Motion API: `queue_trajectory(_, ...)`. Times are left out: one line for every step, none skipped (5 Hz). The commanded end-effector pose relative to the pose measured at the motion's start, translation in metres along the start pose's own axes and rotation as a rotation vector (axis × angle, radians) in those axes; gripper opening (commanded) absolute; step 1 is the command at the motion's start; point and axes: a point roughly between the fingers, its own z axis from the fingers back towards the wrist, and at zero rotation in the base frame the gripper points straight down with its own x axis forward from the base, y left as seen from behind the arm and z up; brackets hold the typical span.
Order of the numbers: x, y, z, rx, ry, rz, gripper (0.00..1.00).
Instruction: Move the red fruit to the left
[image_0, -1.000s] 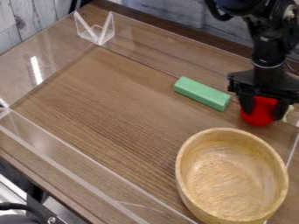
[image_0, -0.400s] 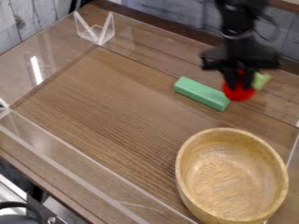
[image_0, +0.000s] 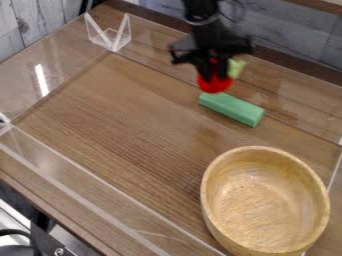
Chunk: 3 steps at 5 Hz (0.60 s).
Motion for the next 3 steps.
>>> queue_trajectory(0.022, 0.015, 0.022, 0.0, -0.087, 0.062, 0.0)
queue_trajectory(0.031, 0.03, 0.023, 0.018, -0.098, 0.056, 0.0)
queue_trajectory(0.037, 0.042, 0.019, 0.045, -0.111, 0.07, 0.0)
